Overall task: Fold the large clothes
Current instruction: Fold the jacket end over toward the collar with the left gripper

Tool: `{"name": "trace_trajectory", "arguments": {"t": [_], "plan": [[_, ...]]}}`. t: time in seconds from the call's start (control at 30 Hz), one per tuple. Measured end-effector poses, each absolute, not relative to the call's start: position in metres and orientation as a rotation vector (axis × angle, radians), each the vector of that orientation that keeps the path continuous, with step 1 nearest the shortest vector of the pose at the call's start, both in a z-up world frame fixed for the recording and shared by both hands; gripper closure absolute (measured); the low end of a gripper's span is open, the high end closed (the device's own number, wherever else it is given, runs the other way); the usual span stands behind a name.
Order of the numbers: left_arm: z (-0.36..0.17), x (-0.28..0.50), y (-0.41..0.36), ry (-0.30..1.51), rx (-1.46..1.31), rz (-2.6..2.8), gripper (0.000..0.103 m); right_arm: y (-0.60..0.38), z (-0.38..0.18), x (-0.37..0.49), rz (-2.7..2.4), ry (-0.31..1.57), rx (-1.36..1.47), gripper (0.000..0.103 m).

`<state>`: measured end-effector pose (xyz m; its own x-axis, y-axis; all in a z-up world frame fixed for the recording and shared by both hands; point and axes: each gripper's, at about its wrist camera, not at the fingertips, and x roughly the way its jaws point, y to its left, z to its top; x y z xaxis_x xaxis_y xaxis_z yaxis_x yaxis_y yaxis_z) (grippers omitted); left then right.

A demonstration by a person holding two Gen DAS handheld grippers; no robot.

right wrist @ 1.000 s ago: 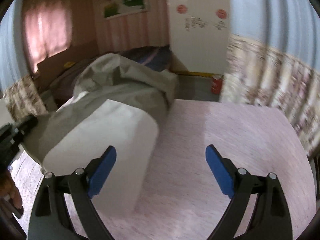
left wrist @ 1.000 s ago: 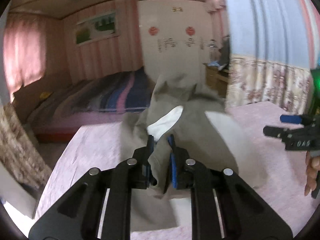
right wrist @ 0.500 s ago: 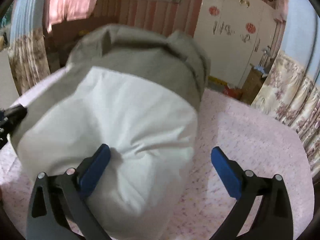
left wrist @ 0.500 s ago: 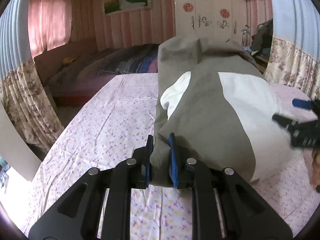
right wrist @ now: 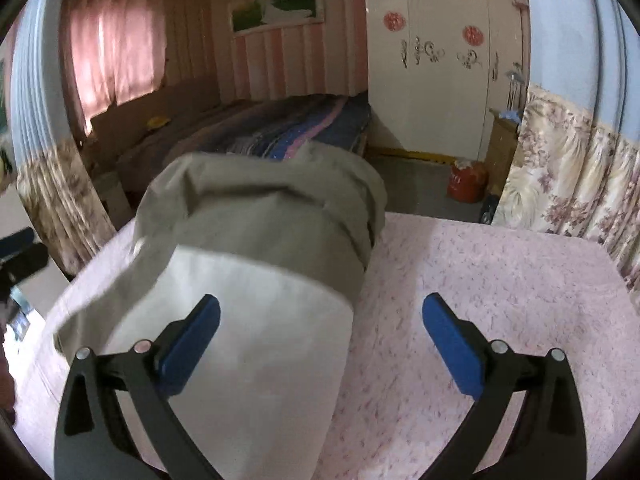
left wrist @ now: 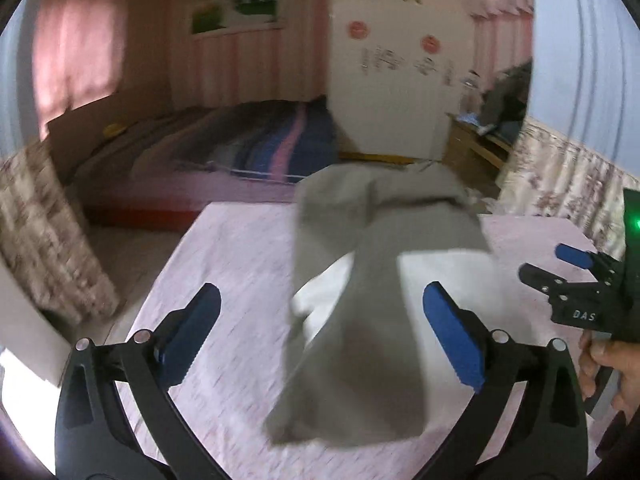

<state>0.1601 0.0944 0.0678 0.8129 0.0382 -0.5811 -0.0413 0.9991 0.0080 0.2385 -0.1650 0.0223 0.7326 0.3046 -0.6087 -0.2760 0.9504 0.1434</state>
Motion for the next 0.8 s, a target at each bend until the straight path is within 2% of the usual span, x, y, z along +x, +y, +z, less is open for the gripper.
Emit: {"name": "trace_trajectory", "arguments": {"t": [0.13,0.27,0.43,0.63,0.8], "plan": [[0.067,0.217,0.066,0.669,-0.026,-0.038,0.003,-0.170,0.011,0.265,0.353,0.761,0.179,0.002],[0.028,0.251,0.049,0.731,-0.011,-0.001,0.003,-0.166,-0.022,0.292,0.348,0.837,0.260,0.002],[-0.029,0.247,0.040,0.746,0.059,0.025,0.003,-0.160,-0.043,0.334,0.269,0.826,0.200,0.003],[-0.046,0.228,0.031,0.662,0.133,0.045,0.003,-0.151,-0.043,0.400,0.180,0.781,0.097,0.002],[-0.053,0.234,0.054,0.717,0.010,0.023,0.003,-0.121,-0.048,0.433,0.238,0.774,-0.023,0.002]]}}
